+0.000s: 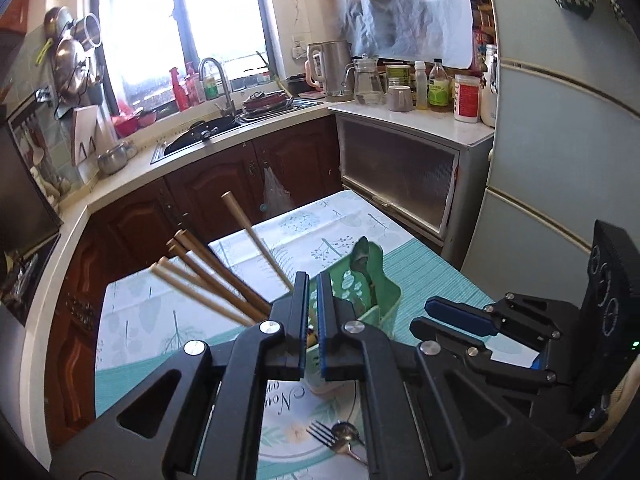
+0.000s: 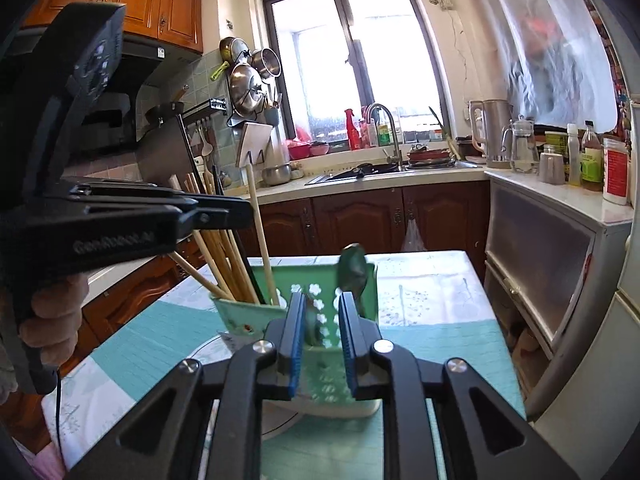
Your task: Organize utensils
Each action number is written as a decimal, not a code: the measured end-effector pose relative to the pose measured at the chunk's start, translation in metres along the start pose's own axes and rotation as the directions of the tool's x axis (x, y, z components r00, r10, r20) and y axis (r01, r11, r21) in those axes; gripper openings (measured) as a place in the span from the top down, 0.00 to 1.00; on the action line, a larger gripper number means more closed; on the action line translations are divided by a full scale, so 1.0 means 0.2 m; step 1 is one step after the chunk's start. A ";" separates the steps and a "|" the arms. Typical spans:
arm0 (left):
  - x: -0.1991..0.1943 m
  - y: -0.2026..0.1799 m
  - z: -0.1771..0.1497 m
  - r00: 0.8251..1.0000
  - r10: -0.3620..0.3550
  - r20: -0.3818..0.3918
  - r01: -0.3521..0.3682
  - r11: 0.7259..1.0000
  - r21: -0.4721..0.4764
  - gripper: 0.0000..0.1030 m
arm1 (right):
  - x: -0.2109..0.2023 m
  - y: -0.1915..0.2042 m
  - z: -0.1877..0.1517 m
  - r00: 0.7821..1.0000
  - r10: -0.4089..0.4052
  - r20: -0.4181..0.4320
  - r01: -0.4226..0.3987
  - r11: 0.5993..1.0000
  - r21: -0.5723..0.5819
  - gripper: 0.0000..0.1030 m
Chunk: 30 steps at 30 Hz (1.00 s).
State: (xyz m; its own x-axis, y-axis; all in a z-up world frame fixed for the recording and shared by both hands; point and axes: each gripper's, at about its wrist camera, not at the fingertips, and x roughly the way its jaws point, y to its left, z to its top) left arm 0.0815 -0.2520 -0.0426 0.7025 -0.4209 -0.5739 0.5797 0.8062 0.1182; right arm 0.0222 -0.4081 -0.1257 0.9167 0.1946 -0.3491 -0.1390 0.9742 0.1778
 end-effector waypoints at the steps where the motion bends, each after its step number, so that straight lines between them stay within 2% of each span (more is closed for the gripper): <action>1: -0.04 0.02 -0.02 1.000 -0.007 0.001 0.007 1.000 -0.012 0.98 | -0.01 0.01 -0.01 1.000 0.008 -0.003 -0.008 1.000 0.006 0.84; 10: -0.37 0.20 -0.16 0.997 -0.082 0.011 0.083 0.985 -0.154 0.97 | -0.04 0.13 -0.08 0.994 0.072 -0.079 -0.071 0.997 0.023 0.84; 13: -0.42 0.26 -0.23 0.996 -0.086 -0.006 0.083 0.976 -0.200 0.89 | -0.04 0.15 -0.09 0.990 0.080 -0.113 -0.078 0.997 0.024 0.84; 14: -0.44 0.29 -0.27 0.996 -0.085 -0.017 0.080 0.972 -0.220 0.81 | -0.04 0.15 -0.09 0.988 0.085 -0.129 -0.082 0.996 0.029 0.84; 15: -0.44 0.30 -0.29 0.996 -0.082 -0.025 0.074 0.969 -0.235 0.71 | -0.03 0.15 -0.09 0.985 0.087 -0.150 -0.083 0.996 0.036 0.84; 17: -0.43 0.33 -0.36 0.996 -0.079 -0.046 0.064 0.963 -0.263 0.60 | -0.02 0.15 -0.10 0.977 0.095 -0.191 -0.087 0.995 0.049 0.84; 25: -0.29 0.40 -0.59 0.979 -0.087 -0.182 0.018 0.937 -0.348 0.60 | 0.03 0.19 -0.14 0.947 0.090 -0.307 -0.082 0.996 0.038 0.84; 28: -0.22 0.42 -0.62 0.977 -0.103 -0.188 0.029 0.932 -0.361 0.60 | 0.05 0.21 -0.15 0.939 0.095 -0.330 -0.089 0.995 0.032 0.83; 30: -0.19 0.43 -0.60 0.977 -0.148 -0.156 0.077 0.917 -0.391 0.60 | 0.06 0.24 -0.15 0.937 0.098 -0.335 -0.098 0.995 0.015 0.84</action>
State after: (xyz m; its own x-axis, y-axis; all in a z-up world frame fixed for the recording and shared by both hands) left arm 0.0563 -0.1172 -0.1077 0.5358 -0.4658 -0.7043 0.4238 0.8698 -0.2528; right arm 0.0151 -0.3557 -0.1484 0.7201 0.3157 -0.6178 -0.2227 0.9485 0.2251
